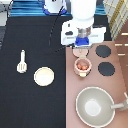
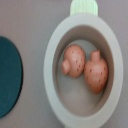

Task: Take the lid off the pot, put the pot on the plate, and use the tool to push the pot to the front of the table.

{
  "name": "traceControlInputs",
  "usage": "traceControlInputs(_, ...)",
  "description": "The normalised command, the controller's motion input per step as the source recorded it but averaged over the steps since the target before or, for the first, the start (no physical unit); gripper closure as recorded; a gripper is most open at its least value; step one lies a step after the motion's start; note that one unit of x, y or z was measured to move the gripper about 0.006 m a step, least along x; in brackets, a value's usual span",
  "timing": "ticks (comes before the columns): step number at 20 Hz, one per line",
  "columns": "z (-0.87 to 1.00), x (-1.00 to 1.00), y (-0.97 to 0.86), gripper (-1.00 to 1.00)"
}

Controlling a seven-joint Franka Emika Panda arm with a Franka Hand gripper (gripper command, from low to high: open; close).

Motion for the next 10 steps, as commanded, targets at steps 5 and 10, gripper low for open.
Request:
traceControlInputs(5,-0.05,0.72,-0.39,-1.0)
traceControlInputs(10,-0.33,0.67,-0.2,-1.0)
